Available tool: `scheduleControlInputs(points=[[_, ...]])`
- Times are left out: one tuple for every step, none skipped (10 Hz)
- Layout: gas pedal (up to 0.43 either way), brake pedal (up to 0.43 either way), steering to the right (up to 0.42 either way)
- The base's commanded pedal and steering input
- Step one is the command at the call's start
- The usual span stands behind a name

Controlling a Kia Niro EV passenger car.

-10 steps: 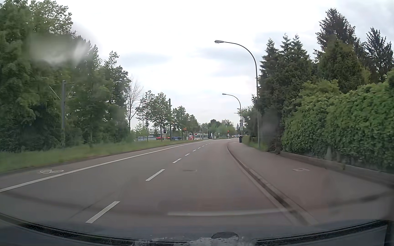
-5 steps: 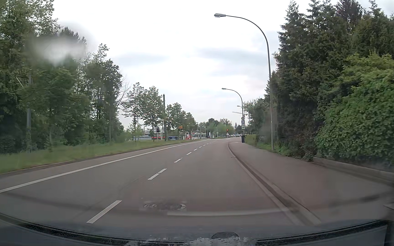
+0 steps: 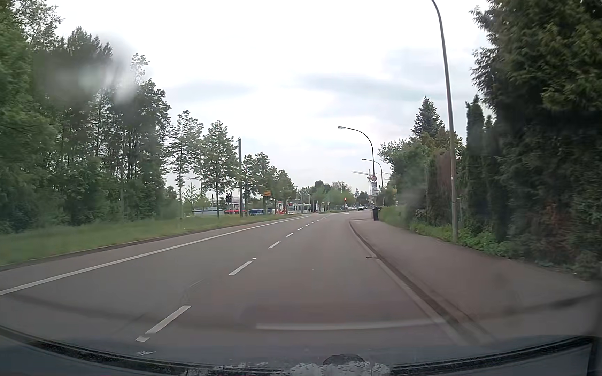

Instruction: Follow the waypoints while adhering to traffic rules and regulations

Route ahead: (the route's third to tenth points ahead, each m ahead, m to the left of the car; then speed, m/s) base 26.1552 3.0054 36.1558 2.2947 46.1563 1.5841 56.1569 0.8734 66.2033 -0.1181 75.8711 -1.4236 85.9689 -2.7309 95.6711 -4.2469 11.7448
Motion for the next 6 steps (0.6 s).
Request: scheduleControlInputs(points=[[0.059,0.0,0.007],[0.059,0.0,0.007],[0.059,0.0,0.007],[0.059,0.0,0.007],[0.047,0.0,0.008],[0.047,0.0,0.008]])
